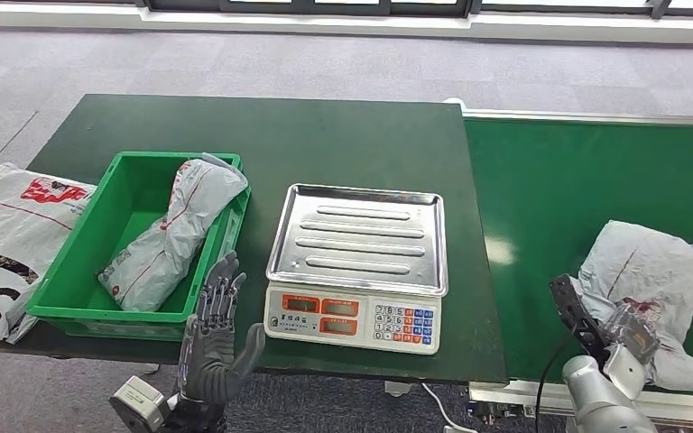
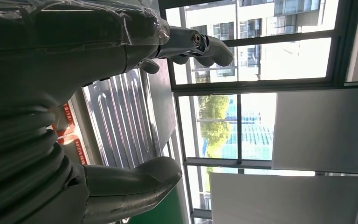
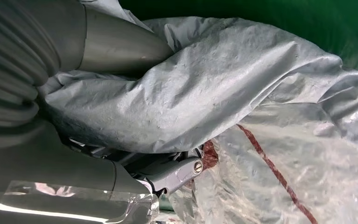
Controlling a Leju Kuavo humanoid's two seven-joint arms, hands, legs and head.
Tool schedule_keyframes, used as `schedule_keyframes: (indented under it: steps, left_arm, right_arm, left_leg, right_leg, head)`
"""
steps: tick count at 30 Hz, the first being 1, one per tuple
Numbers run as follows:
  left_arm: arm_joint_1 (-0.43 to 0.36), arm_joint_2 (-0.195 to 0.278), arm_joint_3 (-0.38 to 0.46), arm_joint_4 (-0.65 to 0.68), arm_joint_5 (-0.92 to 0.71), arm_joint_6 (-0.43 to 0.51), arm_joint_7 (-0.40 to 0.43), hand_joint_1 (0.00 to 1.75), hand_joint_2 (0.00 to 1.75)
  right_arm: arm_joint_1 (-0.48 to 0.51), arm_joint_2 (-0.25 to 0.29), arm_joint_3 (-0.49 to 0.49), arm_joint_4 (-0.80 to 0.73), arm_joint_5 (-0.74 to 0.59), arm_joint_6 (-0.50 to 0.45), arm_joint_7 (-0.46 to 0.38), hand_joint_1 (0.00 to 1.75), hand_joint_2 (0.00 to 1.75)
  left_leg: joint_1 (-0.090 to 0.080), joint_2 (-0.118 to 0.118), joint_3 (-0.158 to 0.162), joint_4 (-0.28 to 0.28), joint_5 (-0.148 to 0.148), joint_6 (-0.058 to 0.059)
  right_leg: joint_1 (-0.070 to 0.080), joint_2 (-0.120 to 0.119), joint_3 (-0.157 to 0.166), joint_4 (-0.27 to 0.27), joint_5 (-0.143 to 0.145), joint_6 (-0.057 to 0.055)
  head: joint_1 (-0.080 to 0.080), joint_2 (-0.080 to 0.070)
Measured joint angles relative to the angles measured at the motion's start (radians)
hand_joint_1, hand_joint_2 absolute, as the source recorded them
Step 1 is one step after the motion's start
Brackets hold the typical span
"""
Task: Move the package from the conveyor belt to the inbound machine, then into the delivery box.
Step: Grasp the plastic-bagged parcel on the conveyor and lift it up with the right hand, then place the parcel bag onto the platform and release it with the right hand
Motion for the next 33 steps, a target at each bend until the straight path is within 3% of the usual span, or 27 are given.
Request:
schedule_keyframes:
  steps: [3,6,14,21,26,33]
  left_arm:
    - [0.000,0.000,0.000,0.000,-0.004,0.000,0.000,0.00,1.75]
    - [0.003,-0.001,0.000,0.000,-0.008,0.000,0.000,0.00,1.75]
    - [0.006,-0.002,0.000,0.001,-0.013,0.015,0.000,0.00,1.75]
    - [0.000,-0.001,0.000,0.010,-0.004,0.031,0.000,0.00,1.75]
    - [-0.005,-0.001,0.000,0.017,0.001,0.032,0.000,0.00,1.75]
    - [-0.013,-0.001,0.000,0.027,0.001,0.029,0.000,0.00,1.75]
  right_arm:
    - [0.006,0.010,0.000,-0.016,-0.041,-0.132,-0.046,1.75,1.75]
    - [0.026,0.056,-0.003,-0.126,-0.109,-0.244,-0.145,1.75,1.75]
    - [0.048,0.239,0.001,-0.537,-0.161,-0.266,-0.361,1.75,1.75]
    - [0.055,0.394,0.065,-0.803,-0.159,-0.266,-0.456,1.75,1.75]
    - [0.092,0.451,0.204,-0.884,-0.184,-0.266,-0.440,1.75,1.75]
    - [0.126,0.479,0.379,-0.889,-0.167,-0.265,-0.399,1.75,1.75]
  left_leg:
    - [0.000,0.000,-0.001,0.000,0.000,0.000]
    - [0.000,0.000,-0.002,0.000,0.000,0.000]
    - [0.000,0.000,-0.003,0.000,0.001,-0.001]
    - [0.000,0.000,-0.004,0.000,0.001,-0.001]
    - [0.000,0.001,-0.004,0.000,0.001,-0.001]
    - [0.000,0.001,-0.005,0.000,0.001,-0.001]
  right_leg:
    - [0.000,-0.001,0.000,0.000,0.000,0.000]
    - [0.000,-0.001,-0.002,0.000,0.000,0.000]
    - [0.001,0.001,-0.005,0.000,0.000,0.000]
    - [0.001,0.001,-0.005,0.001,0.000,0.000]
    - [0.000,0.002,-0.005,0.001,0.000,0.000]
    - [0.000,0.002,-0.006,0.001,0.000,0.000]
  head:
    - [0.000,0.000]
    - [0.000,0.000]
    - [0.000,0.000]
    - [0.000,0.000]
    - [0.000,0.000]
    - [0.000,0.000]
